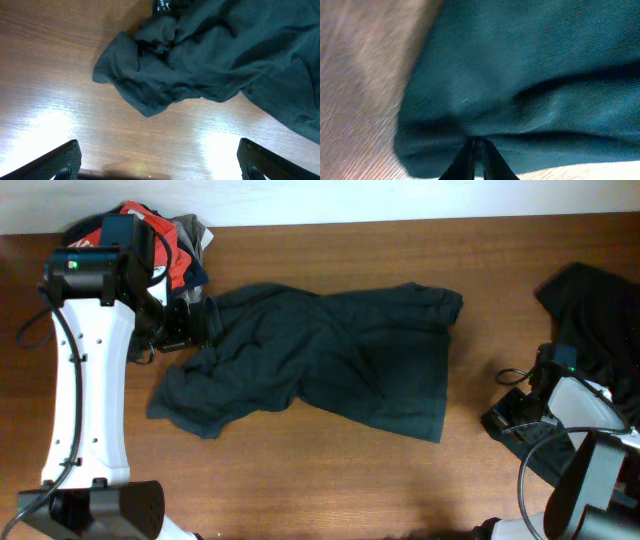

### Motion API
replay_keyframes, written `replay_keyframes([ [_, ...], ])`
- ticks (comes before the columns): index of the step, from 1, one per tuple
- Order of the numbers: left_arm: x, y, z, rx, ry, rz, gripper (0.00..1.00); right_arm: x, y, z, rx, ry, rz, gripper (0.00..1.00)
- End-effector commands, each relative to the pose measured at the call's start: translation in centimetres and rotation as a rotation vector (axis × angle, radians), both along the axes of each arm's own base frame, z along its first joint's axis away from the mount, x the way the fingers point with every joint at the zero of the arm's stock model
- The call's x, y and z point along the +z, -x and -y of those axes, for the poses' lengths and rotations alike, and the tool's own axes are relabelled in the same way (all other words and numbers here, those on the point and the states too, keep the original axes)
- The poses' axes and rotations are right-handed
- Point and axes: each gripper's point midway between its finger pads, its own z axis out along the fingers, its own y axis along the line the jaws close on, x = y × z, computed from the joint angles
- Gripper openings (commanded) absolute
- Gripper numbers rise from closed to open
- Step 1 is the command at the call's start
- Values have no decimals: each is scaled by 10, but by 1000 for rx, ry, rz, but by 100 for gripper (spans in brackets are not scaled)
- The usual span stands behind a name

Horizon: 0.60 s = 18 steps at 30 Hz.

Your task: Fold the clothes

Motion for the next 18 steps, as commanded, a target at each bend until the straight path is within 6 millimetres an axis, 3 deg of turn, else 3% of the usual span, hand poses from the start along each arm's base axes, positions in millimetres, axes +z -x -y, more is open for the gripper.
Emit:
replay_keyframes([
  [1, -5, -1, 0, -10, -2, -19, 99, -7, 9, 11, -66, -2, -23, 12],
  [13, -6, 0, 0, -10, -2, -24, 99, -17, 49, 82, -424, 7, -7, 11],
  [18, -6, 0, 0, -10, -2, -22, 99, -4, 68, 123, -571, 36, 26, 12],
])
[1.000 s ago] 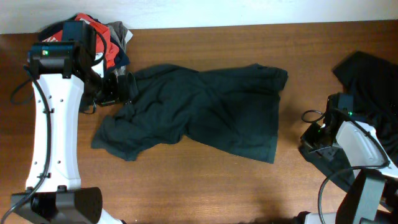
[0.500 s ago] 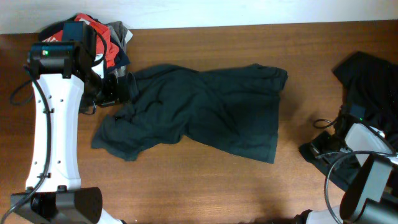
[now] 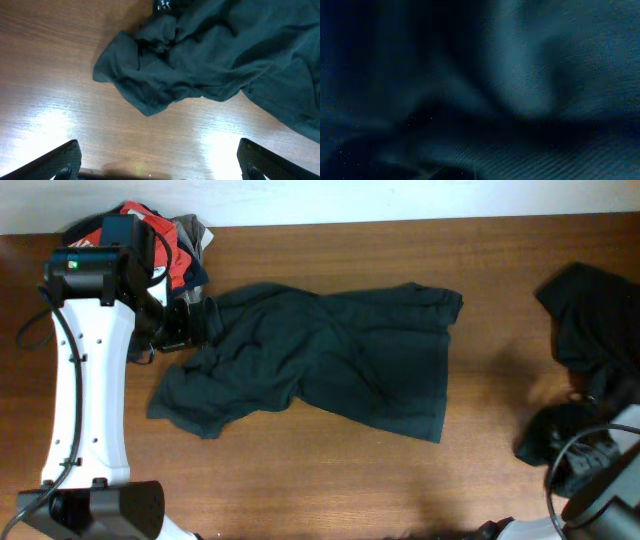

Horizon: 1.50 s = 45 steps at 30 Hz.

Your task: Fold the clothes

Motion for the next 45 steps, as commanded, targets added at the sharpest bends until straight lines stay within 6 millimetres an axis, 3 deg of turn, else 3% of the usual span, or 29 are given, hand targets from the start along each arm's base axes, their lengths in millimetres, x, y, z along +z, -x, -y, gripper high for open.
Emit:
replay_keyframes([
  [1, -5, -1, 0, -10, -2, -20, 99, 6, 22, 34, -127, 34, -40, 11],
  [6, -5, -2, 0, -10, -1, -15, 99, 46, 40, 73, -300, 43, -22, 11],
  [11, -5, -3, 0, -10, -1, -10, 99, 103, 52, 107, -412, 81, 21, 9],
  [13, -4, -7, 1, -10, -1, 7, 99, 132, 39, 111, -401, 66, 117, 10],
  [15, -4, -11, 2, -12, 8, 22, 99, 158, 2, 103, -252, 22, 303, 10],
  [17, -3, -13, 7, -16, 35, 30, 99, 187, -38, 80, -60, -26, 501, 10],
  [20, -3, -12, 10, -19, 54, 28, 99, 209, -68, 42, 150, -31, 573, 11],
  [25, -3, -14, 10, 5, 54, 34, 99, 206, -97, -38, 482, -46, 437, 14],
  [27, -3, -13, 10, 16, 57, 31, 99, 199, -105, -71, 595, -63, 367, 22],
  [28, -4, -12, 10, 27, 61, 26, 99, 196, -109, -86, 646, -68, 349, 39],
  [29, -4, -11, 11, 26, 67, 19, 99, 194, -115, -103, 710, -72, 336, 99],
  [33, -5, 0, 13, 105, 89, -24, 99, 185, -126, -163, 934, -81, 272, 99],
  [36, -5, 12, 12, 151, 84, -68, 99, 183, -125, -197, 1048, -83, 237, 99],
  [42, 1, 43, -1, 269, -18, -41, 99, 177, -111, -213, 1106, -34, 114, 99],
  [45, 2, 60, 7, 289, 12, 29, 99, 176, -108, -218, 1122, -40, 107, 99],
])
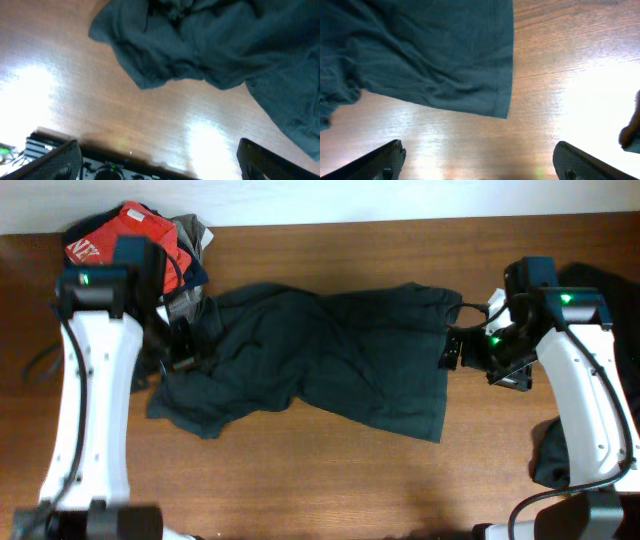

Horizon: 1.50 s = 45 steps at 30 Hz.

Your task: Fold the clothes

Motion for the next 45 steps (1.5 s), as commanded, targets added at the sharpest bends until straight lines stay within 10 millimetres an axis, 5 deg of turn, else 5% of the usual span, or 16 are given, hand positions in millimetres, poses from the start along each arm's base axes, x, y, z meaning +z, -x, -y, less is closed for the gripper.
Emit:
replay_keyframes([
  [1, 17, 26, 2, 77, -4, 144, 99, -2, 3, 4, 2, 56, -7, 99],
  [7, -9, 50, 12, 122, 79, 239, 99, -2, 1, 4, 2, 53, -1, 99],
  [12, -59, 65, 9, 158, 67, 129, 99, -10, 6, 3, 3, 53, -25, 99],
  [29, -163, 42, -36, 480, 65, -146, 99, -94, 17, -11, -60, -42, -68, 99],
  [45, -208, 55, -38, 638, 36, -253, 99, -99, 22, -11, -75, -39, -85, 99],
])
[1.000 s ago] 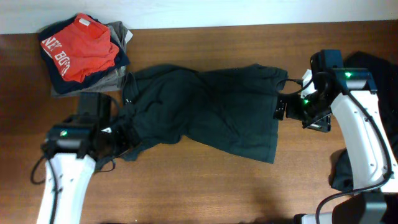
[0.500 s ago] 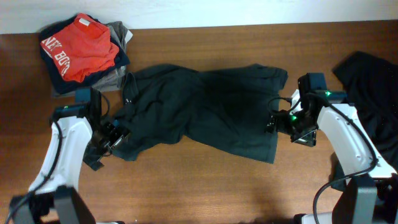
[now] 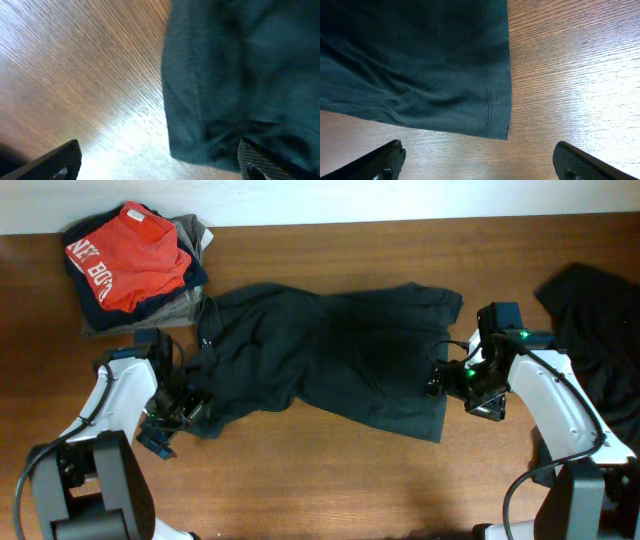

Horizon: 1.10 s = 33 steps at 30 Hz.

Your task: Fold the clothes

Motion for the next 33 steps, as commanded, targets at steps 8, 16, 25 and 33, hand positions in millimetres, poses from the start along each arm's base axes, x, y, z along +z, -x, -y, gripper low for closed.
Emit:
replay_keyframes([
  [8, -34, 20, -3, 77, -6, -17, 99, -1, 3, -3, -7, -7, -6, 99],
  [16, -37, 13, -4, 77, -10, 15, 99, -13, 8, -12, -44, -10, -24, 100],
  [25, -37, 11, -4, 77, -11, 24, 94, -45, 20, -20, -173, -8, -69, 91],
  [33, -37, 9, -2, 79, 3, 34, 93, -57, 28, -19, -197, -3, -88, 87],
])
